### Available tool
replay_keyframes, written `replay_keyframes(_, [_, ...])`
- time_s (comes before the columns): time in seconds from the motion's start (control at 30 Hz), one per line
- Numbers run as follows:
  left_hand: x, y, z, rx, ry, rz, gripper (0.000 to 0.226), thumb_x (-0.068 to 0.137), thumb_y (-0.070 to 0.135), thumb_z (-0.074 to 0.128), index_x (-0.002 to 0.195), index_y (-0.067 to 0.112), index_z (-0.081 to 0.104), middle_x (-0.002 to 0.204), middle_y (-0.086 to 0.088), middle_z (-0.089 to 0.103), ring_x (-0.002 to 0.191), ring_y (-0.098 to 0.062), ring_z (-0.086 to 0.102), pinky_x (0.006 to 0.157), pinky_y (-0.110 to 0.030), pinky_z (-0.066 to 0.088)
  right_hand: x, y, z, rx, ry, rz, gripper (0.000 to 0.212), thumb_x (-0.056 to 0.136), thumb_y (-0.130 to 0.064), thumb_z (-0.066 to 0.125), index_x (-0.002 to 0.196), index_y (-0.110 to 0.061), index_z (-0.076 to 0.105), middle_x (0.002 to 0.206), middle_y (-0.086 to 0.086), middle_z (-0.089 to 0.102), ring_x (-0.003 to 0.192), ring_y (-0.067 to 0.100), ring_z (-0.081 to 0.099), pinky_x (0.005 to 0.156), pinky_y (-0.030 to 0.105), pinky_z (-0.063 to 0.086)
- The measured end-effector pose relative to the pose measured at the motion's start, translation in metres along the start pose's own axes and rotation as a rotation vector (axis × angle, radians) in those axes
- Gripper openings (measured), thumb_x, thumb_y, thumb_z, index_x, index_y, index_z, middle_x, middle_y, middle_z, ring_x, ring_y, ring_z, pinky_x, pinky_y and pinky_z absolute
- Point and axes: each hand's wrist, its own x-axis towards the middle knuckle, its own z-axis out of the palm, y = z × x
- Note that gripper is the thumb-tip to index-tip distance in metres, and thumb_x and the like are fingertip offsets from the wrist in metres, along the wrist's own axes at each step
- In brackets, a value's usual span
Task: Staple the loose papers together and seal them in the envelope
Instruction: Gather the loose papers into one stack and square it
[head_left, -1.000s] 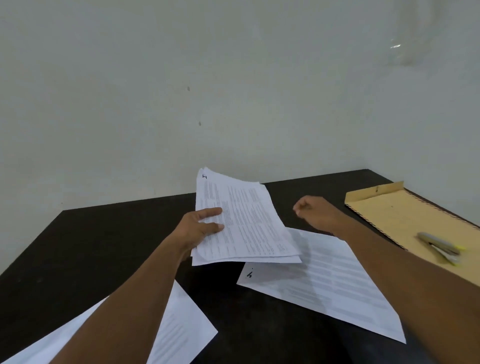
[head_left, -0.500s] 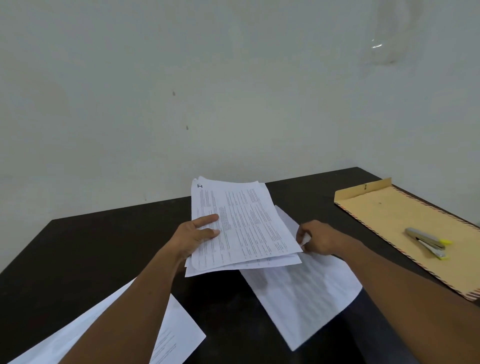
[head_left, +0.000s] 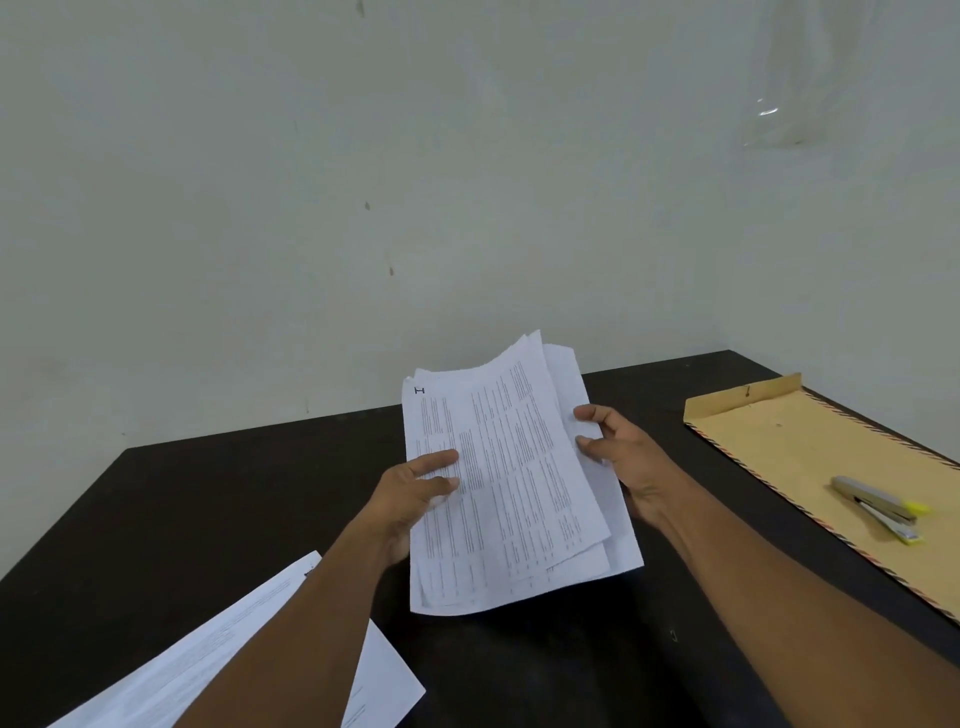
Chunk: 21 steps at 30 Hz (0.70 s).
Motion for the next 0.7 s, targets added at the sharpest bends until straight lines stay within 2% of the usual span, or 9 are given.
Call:
replay_keyframes(0.17, [-0.009, 0.011, -0.005, 0.061, 0.015, 0.01, 0.034, 0.085, -0.001, 0.074, 0.114, 0.016, 0.075, 0.126, -0.006, 0.063, 0.098, -0.025, 0.069, 0.066, -0.031, 0.06, -0.006, -0.016, 0.019, -0.096, -0.013, -0.003, 0.023, 0.1, -0.013, 0.051, 0.119, -0.025, 0.058, 0.112, 0.008, 0.066, 0.086, 0.024, 0.067, 0.055, 0.031, 0.054])
replay_keyframes(0.27, [-0.018, 0.024, -0.021, 0.26, 0.044, 0.055, 0.035, 0.085, 0.013, 0.077, 0.117, 0.028, 0.073, 0.132, 0.005, 0.054, 0.103, -0.015, 0.059, 0.065, -0.014, 0.047, -0.009, -0.024, 0.038, -0.136, -0.057, -0.021, 0.022, 0.102, -0.016, 0.05, 0.121, -0.021, 0.057, 0.109, 0.013, 0.067, 0.081, 0.024, 0.066, 0.047, 0.025, 0.052])
replay_keyframes(0.33, [-0.029, 0.031, -0.039, 0.277, 0.064, 0.044, 0.036, 0.086, 0.017, 0.077, 0.121, 0.028, 0.073, 0.125, 0.01, 0.056, 0.095, -0.009, 0.058, 0.058, -0.009, 0.046, -0.01, -0.027, 0.056, -0.159, -0.066, -0.045, 0.023, 0.1, -0.013, 0.049, 0.121, -0.019, 0.059, 0.114, 0.015, 0.067, 0.084, 0.027, 0.067, 0.048, 0.025, 0.053])
replay_keyframes(0.37, [-0.035, 0.032, -0.05, 0.266, 0.069, 0.039, 0.035, 0.086, 0.015, 0.077, 0.119, 0.026, 0.074, 0.122, 0.008, 0.061, 0.091, -0.011, 0.063, 0.056, -0.01, 0.05, -0.012, -0.029, 0.066, -0.151, -0.086, -0.051, 0.023, 0.1, -0.013, 0.05, 0.121, -0.017, 0.059, 0.114, 0.015, 0.067, 0.083, 0.027, 0.068, 0.049, 0.026, 0.054])
replay_keyframes(0.43, [-0.053, 0.036, -0.072, 0.136, 0.076, 0.012, 0.031, 0.085, 0.007, 0.076, 0.114, 0.018, 0.076, 0.118, -0.007, 0.071, 0.088, -0.025, 0.075, 0.064, -0.027, 0.061, -0.017, -0.031, 0.09, -0.1, -0.16, -0.047, 0.022, 0.099, -0.014, 0.053, 0.121, -0.014, 0.059, 0.107, 0.014, 0.07, 0.075, 0.023, 0.069, 0.052, 0.029, 0.055])
replay_keyframes(0.5, [-0.074, 0.041, -0.096, 0.065, 0.129, 0.034, 0.03, 0.084, 0.002, 0.075, 0.112, 0.012, 0.077, 0.113, -0.013, 0.073, 0.084, -0.029, 0.077, 0.068, -0.038, 0.063, -0.024, -0.033, 0.116, -0.069, -0.223, -0.027, 0.02, 0.099, -0.016, 0.056, 0.118, -0.014, 0.06, 0.101, 0.013, 0.071, 0.071, 0.02, 0.069, 0.054, 0.031, 0.055])
replay_keyframes(0.57, [-0.095, 0.046, -0.124, 0.091, 0.221, 0.079, 0.029, 0.085, -0.001, 0.074, 0.111, 0.011, 0.077, 0.111, -0.011, 0.072, 0.079, -0.026, 0.077, 0.062, -0.035, 0.062, -0.03, -0.033, 0.141, -0.074, -0.263, -0.011, 0.018, 0.099, -0.015, 0.054, 0.116, -0.014, 0.06, 0.103, 0.013, 0.07, 0.075, 0.02, 0.068, 0.059, 0.033, 0.055])
replay_keyframes(0.63, [-0.118, 0.047, -0.152, 0.064, 0.287, 0.108, 0.028, 0.086, -0.003, 0.072, 0.11, 0.01, 0.077, 0.118, -0.012, 0.07, 0.089, -0.031, 0.075, 0.063, -0.037, 0.062, -0.037, -0.029, 0.164, -0.057, -0.287, 0.004, 0.019, 0.101, -0.015, 0.05, 0.117, -0.011, 0.059, 0.103, 0.013, 0.069, 0.082, 0.023, 0.066, 0.067, 0.036, 0.055])
replay_keyframes(0.7, [-0.141, 0.045, -0.174, 0.027, 0.348, 0.145, 0.029, 0.087, -0.005, 0.069, 0.111, 0.009, 0.076, 0.125, -0.012, 0.067, 0.096, -0.032, 0.072, 0.063, -0.034, 0.062, -0.046, -0.018, 0.182, -0.17, -0.277, 0.007, 0.017, 0.102, -0.02, 0.048, 0.114, -0.012, 0.057, 0.099, 0.011, 0.067, 0.08, 0.023, 0.065, 0.065, 0.034, 0.055])
